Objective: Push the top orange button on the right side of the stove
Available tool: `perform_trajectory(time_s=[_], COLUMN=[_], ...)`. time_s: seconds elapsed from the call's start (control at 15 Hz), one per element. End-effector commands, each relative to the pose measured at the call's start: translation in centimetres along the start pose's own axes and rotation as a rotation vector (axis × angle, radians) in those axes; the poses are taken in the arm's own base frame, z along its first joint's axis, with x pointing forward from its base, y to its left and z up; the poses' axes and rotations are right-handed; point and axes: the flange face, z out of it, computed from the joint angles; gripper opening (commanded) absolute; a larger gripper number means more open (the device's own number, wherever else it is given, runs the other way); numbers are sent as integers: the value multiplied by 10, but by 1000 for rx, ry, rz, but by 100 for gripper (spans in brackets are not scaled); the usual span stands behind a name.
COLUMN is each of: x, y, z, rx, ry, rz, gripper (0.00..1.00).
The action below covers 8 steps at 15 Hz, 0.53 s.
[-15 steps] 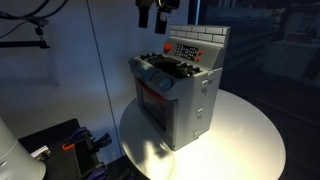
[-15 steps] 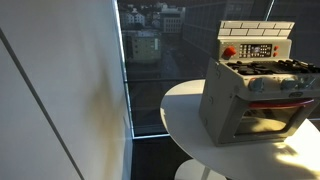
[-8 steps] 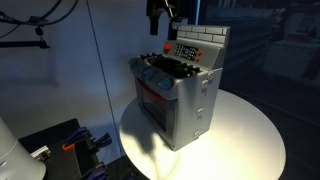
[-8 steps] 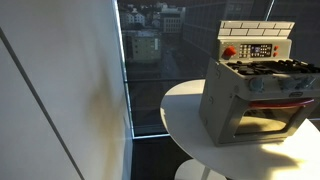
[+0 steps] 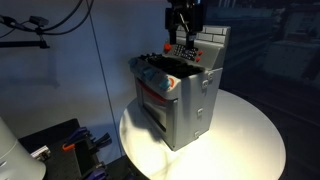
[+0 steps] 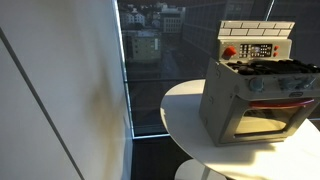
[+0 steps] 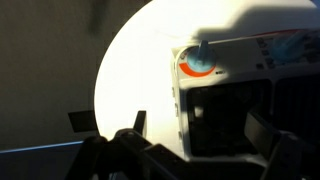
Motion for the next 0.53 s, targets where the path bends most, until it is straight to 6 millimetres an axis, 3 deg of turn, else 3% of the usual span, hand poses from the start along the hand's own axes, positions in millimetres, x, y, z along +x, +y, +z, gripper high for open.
perform_trajectory(time_s=[0.0,0.47], x=[18,20], y=[-4,-5], z=[2,12], rx=[-1,-4], ry=[62,63], rz=[59,63], gripper=[100,100])
